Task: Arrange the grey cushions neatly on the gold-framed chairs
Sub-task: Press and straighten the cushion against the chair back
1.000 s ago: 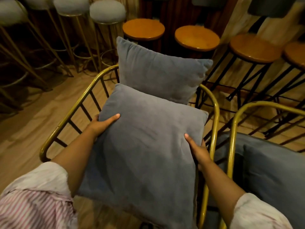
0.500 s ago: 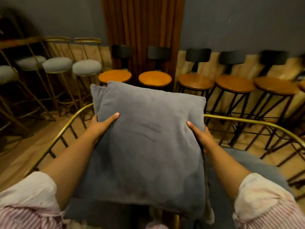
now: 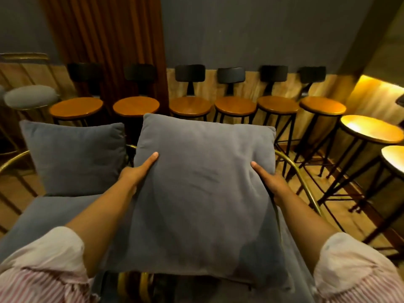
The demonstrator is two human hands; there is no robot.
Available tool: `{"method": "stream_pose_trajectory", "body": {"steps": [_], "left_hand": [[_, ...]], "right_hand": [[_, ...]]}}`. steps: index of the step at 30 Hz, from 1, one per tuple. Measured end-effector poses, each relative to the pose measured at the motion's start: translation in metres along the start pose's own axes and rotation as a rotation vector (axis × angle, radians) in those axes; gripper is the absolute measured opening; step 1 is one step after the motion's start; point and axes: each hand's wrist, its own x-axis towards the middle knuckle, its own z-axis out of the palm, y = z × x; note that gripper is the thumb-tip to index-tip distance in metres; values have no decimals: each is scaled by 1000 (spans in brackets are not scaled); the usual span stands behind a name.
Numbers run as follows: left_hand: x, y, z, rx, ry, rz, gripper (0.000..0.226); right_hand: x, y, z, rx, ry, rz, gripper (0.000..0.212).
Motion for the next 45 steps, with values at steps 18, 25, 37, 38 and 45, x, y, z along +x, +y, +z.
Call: {"method": "stream_pose_trajectory", "body": {"steps": [18,25,37,38,45], "left_hand": [[159,75,224,-84,-331,-220,124],[220,37,276,-234,-277,-159,136],[267,-25,311,-140,-291,-258,151],[271,-26,312,-126,-276,-255,154],[245,-14,305,-88,-293,-181,78]], "right_hand": [[269,-24,-50,23,105,117,72],[324,13,-50,213,114,204,83],[357,105,-38,91,170,351,94],[359,107,-37,100,171,343,94],[333,102,-17,13,284,211,76]]}}
